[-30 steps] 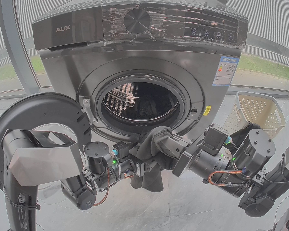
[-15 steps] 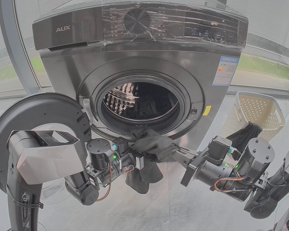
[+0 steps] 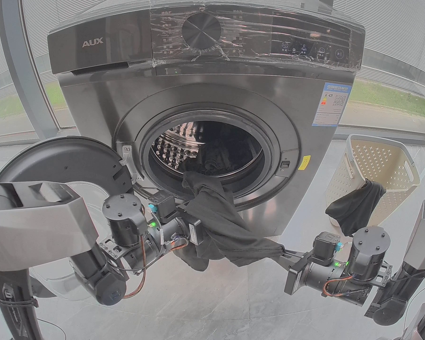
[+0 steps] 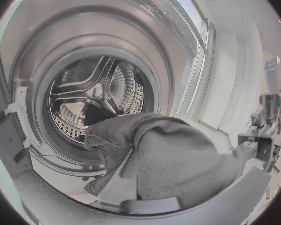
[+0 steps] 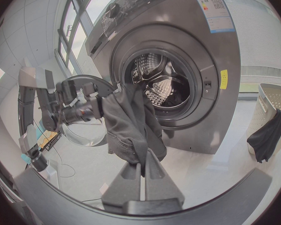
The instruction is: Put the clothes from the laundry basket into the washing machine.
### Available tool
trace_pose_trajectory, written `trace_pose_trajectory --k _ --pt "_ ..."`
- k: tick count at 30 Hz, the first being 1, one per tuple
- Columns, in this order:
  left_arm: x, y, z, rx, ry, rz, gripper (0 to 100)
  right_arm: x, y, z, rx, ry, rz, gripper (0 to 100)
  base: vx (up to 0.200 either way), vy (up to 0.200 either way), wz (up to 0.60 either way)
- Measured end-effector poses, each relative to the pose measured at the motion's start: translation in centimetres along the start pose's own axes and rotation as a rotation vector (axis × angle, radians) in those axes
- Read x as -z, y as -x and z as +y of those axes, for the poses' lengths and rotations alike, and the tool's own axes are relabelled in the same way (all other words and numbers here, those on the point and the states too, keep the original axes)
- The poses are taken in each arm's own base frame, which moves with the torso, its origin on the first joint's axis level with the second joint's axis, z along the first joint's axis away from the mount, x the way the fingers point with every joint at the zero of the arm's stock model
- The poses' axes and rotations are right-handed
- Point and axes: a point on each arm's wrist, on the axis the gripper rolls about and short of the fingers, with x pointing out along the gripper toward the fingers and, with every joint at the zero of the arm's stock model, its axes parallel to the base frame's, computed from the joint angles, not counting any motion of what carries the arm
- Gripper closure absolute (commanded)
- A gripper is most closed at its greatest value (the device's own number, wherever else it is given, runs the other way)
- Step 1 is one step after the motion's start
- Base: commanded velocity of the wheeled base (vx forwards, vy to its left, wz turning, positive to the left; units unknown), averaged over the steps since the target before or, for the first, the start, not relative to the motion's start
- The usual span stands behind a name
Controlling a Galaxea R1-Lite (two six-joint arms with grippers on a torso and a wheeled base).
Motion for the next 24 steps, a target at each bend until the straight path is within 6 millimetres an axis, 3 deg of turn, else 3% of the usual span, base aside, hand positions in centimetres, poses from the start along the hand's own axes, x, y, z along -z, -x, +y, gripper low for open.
trace_pose_trajectory --k 2,3,11,19,24 --pt "-1.1 1.0 -0.5 0.013 0.011 -0.014 100 0.4 -0.2 -0.1 0.0 -0.001 0.014 100 0.0 0.0 0.0" --pt "-1.4 1.3 -0.7 0.017 0.015 -0.019 100 0.5 -0.3 -0.1 0.0 -0.001 0.018 0 0.0 0.0 0.0" --pt "-4.1 4.7 -1.6 0.035 0.045 -0.058 100 0.8 -0.8 -0.1 0.003 -0.004 0.026 0 0.0 0.0 0.0" --pt "-4.8 5.7 -1.6 0.022 0.043 -0.072 100 1.4 0.6 -1.2 0.05 0.003 0.069 0 0.0 0.0 0.0" --pt "-5.0 6.0 -0.3 -0.019 0.041 -0.076 100 1.0 1.4 -1.5 0.05 0.005 0.061 0 0.0 0.0 0.0"
